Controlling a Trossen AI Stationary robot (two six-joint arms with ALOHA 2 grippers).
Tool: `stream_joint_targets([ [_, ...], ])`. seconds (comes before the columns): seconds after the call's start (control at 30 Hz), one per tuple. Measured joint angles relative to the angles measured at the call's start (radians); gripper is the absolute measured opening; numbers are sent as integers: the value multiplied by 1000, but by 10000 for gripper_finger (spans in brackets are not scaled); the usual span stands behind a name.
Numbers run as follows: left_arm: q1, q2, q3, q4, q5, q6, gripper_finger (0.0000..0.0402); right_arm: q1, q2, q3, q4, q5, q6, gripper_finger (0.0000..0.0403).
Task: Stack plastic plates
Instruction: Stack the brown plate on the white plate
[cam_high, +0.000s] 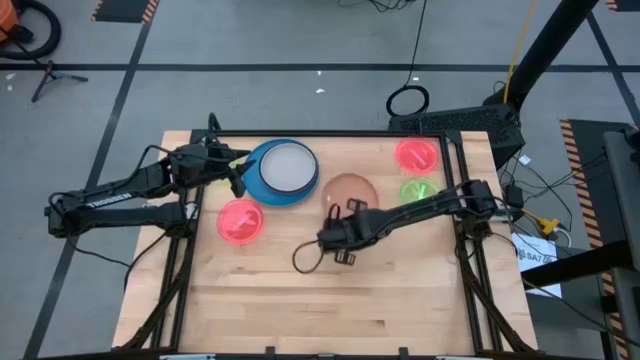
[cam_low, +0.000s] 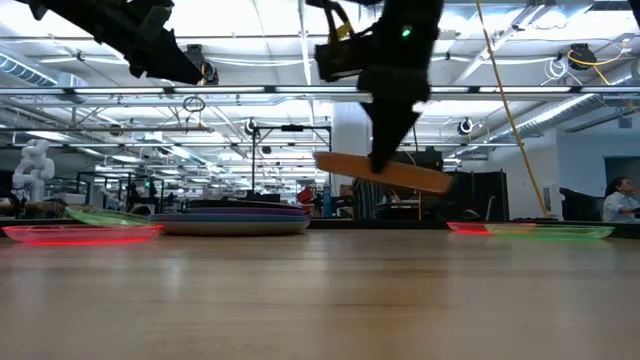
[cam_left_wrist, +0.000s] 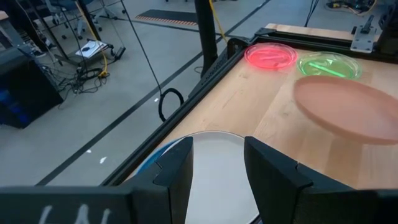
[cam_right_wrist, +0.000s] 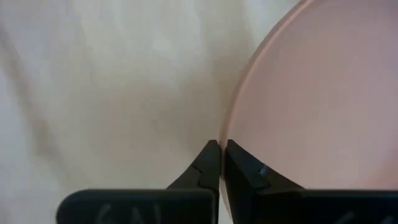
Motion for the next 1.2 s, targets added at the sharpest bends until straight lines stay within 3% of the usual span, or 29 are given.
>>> stream_joint_targets([
  [0.2, 0, 0, 0, 2, 0, -6, 149, -103, 6, 0, 176, 39, -322, 2],
  [0.43, 0, 0, 0, 3, 0, -4, 149, -211, 14, 0, 409, -8, -624, 1],
  [0.57, 0, 0, 0, 3, 0, -2, 149, -258, 29, 1, 498, -70, -687, 1],
  [1.0, 1, 0, 0, 19, 0, 6, 149, -331, 71, 0, 631, -123, -890, 7],
  [1.2, 1, 0, 0, 22, 0, 9, 149, -335, 125, 0, 703, -99, -937, 27],
])
